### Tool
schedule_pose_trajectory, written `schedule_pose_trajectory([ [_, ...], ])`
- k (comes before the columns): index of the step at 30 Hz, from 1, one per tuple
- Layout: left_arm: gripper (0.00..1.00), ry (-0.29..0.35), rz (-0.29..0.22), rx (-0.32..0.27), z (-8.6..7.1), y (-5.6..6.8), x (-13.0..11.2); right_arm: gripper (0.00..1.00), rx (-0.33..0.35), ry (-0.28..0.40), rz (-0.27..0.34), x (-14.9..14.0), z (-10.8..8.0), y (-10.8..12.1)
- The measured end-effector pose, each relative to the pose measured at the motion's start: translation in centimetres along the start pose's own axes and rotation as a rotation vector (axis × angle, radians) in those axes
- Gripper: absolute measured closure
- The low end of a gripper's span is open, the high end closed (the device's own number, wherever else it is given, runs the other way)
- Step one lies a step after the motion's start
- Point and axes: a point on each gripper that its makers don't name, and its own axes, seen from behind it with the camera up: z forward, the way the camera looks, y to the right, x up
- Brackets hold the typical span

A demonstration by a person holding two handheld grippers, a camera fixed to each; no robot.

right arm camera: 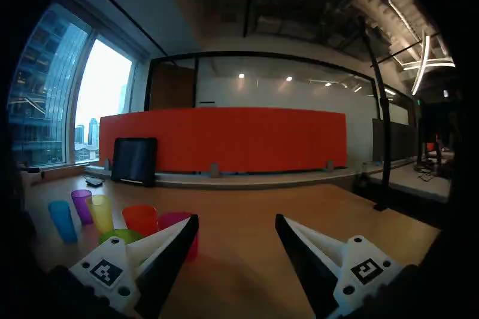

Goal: Pour water

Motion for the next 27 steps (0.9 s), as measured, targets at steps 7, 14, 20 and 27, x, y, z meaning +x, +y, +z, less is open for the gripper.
schedule_pose_trajectory([
  [7,0.01,0.000,0.000,0.000,-0.01,-0.03,0.02,0.01,0.000,0.000,0.000,0.03,0.02,-0.01],
  [14,0.02,0.000,0.000,0.000,0.02,0.02,0.04,0.01,0.000,0.000,0.000,0.02,0.02,-0.01],
  [20,0.01,0.000,0.000,0.000,-0.02,0.04,0.02,0.01,0.000,0.000,0.000,0.03,-0.01,-0.08],
  [27,0.01,0.000,0.000,0.000,0.00,0.00,-0.03,0.01,0.000,0.000,0.000,0.04,0.00,-0.06],
])
